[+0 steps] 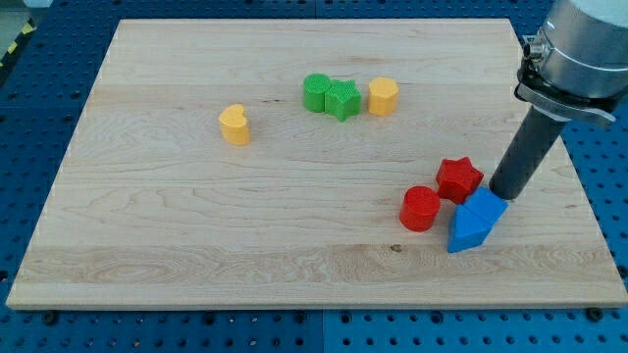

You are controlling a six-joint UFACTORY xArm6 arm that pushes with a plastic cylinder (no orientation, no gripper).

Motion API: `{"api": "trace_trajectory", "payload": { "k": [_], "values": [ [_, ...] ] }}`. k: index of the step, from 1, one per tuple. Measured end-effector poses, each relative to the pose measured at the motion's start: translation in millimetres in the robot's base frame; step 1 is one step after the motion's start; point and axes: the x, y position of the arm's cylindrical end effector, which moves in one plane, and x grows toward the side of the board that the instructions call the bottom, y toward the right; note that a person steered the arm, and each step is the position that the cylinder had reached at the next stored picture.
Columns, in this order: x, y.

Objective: Move the red star towards center

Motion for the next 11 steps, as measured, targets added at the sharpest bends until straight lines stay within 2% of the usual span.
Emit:
{"api": "trace_trajectory", "payload": {
  "k": [2,4,8,10,11],
  "values": [
    [0.3,-19.9],
    [0.2,-80.7],
    [-0.4,-100.8],
    [3.1,-149.9],
    [46.6,-164.4]
  ]
}}
